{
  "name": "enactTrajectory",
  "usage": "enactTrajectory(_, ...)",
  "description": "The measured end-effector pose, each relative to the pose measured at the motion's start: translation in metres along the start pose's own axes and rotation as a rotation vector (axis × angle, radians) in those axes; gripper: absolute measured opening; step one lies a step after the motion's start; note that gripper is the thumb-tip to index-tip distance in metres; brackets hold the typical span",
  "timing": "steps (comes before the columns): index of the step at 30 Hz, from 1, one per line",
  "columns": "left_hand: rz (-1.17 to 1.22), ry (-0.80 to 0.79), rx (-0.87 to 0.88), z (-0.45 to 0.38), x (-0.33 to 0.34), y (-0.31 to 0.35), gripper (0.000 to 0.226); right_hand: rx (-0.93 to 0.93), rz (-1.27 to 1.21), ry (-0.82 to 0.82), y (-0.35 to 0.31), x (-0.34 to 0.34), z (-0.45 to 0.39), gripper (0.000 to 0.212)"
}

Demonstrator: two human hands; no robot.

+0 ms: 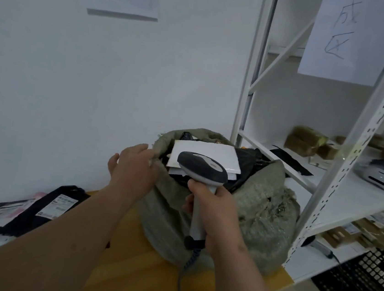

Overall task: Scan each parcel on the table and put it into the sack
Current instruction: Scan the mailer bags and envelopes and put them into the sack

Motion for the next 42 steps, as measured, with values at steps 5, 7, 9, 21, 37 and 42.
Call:
enactTrajectory(5,-0.086,-0.071,-0.080,0.043,-0.021,-0.065,0.044,0.028,0.100,-0.021,0.028,0.057,0.007,0.016)
enactTrajectory(7,-0.101,-0.115,-0.126,0.063,-0.027,-0.099,0.045,0.045,0.163,-0.034,0.044,0.085,0.009,0.018)
enactTrajectory(9,-0.100,-0.153,-0.185,0.086,-0.032,-0.134,0.045,0.070,0.198,-0.048,0.062,0.112,0.012,0.020)
enactTrajectory(21,-0.009,-0.319,-0.462,0.219,-0.014,-0.307,0.047,0.230,0.344,-0.114,0.175,0.231,0.015,0.018)
enactTrajectory(37,0.005,-0.412,-0.674,0.193,0.056,-0.406,0.053,0.397,0.408,-0.137,0.229,0.282,-0.103,0.014)
enactTrajectory(42,-0.053,-0.431,-0.734,0.168,0.080,-0.432,0.061,0.484,0.424,-0.173,0.254,0.296,-0.154,0.021)
Point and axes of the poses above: each hand's wrist, its own z-axis away from the middle knuckle, its own x-axis out of the palm, y = z × x, the point moved 10 cm from there along -z, towards the middle knuckle, and after that the axes turned 13 degrees about x, right-handed, at the moved point
